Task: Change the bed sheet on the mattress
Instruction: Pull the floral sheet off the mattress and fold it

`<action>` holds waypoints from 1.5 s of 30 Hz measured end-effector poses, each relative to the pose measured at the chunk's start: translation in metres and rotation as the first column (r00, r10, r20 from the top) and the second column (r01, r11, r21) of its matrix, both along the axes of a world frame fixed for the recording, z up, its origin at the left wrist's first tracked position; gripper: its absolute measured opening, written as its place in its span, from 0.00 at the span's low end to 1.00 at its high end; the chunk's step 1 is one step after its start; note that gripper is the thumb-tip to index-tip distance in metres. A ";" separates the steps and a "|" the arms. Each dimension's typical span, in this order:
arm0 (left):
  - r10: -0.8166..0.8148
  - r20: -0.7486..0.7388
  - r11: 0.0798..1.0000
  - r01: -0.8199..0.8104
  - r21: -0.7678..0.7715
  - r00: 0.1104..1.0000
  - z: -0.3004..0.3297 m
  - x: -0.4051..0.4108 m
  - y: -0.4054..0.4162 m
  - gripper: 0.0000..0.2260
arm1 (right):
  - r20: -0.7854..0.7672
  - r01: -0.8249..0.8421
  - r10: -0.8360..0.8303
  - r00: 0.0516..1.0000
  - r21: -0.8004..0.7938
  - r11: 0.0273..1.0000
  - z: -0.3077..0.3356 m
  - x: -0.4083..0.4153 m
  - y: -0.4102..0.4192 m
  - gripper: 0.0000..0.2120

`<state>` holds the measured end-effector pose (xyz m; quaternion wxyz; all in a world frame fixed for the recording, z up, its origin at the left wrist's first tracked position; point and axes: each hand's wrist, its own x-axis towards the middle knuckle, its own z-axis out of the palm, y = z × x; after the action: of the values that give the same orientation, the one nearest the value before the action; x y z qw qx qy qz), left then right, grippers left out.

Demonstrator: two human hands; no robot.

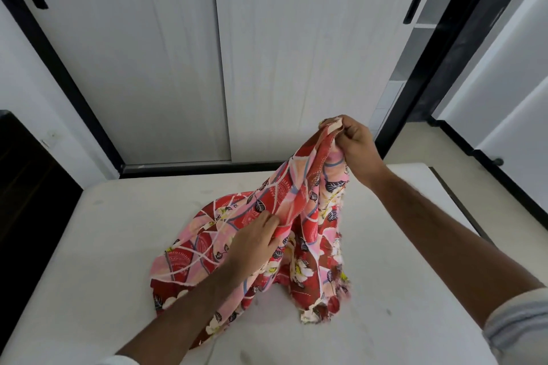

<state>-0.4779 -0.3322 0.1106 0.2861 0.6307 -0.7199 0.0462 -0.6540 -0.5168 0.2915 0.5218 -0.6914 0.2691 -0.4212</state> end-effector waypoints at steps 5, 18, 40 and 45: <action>-0.040 -0.264 0.989 0.076 0.129 0.964 0.006 0.004 -0.007 0.21 | 0.001 0.002 -0.002 1.000 -0.003 1.000 0.009 -0.006 -0.003 0.17; -0.036 -0.478 0.998 0.010 -0.057 0.878 0.105 0.043 0.019 0.16 | -0.082 0.151 -0.158 0.984 -0.090 0.985 0.067 -0.028 -0.048 0.18; 0.151 -0.720 0.984 -0.170 0.047 0.678 0.191 0.082 0.052 0.10 | -0.207 -0.081 0.051 0.977 -0.139 0.987 0.165 0.011 -0.040 0.09; 0.126 -0.899 0.989 0.019 0.147 0.419 0.211 0.097 0.051 0.24 | -0.328 -0.298 0.309 0.893 0.085 0.951 0.164 -0.005 -0.047 0.11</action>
<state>-0.3808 -0.2808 0.3218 0.5837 0.5966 -0.4337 -0.3395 -0.6589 -0.5637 0.4555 0.5383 -0.7782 0.2499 -0.2055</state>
